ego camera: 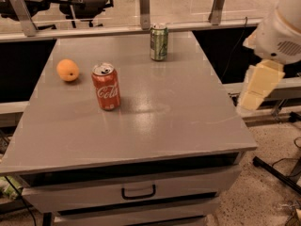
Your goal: Move green can near coke can
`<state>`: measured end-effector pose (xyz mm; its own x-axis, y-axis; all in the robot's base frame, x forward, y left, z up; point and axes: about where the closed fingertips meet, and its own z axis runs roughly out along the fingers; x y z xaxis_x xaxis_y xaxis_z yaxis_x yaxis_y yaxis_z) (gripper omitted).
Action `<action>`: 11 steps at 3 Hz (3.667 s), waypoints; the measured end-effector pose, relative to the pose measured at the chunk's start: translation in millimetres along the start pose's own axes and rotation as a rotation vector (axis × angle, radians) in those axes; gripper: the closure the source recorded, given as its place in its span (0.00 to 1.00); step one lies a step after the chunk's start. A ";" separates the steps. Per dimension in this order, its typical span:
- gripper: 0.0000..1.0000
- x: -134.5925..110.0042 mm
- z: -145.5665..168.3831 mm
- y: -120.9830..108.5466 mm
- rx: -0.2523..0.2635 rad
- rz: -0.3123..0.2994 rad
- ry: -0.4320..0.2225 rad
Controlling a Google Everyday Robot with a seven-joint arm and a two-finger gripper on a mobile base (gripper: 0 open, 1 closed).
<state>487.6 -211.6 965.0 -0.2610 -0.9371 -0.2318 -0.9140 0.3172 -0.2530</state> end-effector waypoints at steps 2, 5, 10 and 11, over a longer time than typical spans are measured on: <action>0.00 -23.3 45.5 -78.6 0.060 0.096 -0.069; 0.00 -93.2 105.7 -167.6 0.055 0.255 -0.251; 0.00 -186.8 158.4 -234.8 0.073 0.382 -0.398; 0.00 -201.0 167.8 -237.7 0.053 0.383 -0.422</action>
Offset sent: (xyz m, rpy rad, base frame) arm 0.1572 0.0037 -0.0254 0.1492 -0.1041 -0.1532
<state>809.4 -74.2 914.2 -0.4137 -0.6177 -0.6688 -0.7588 0.6399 -0.1217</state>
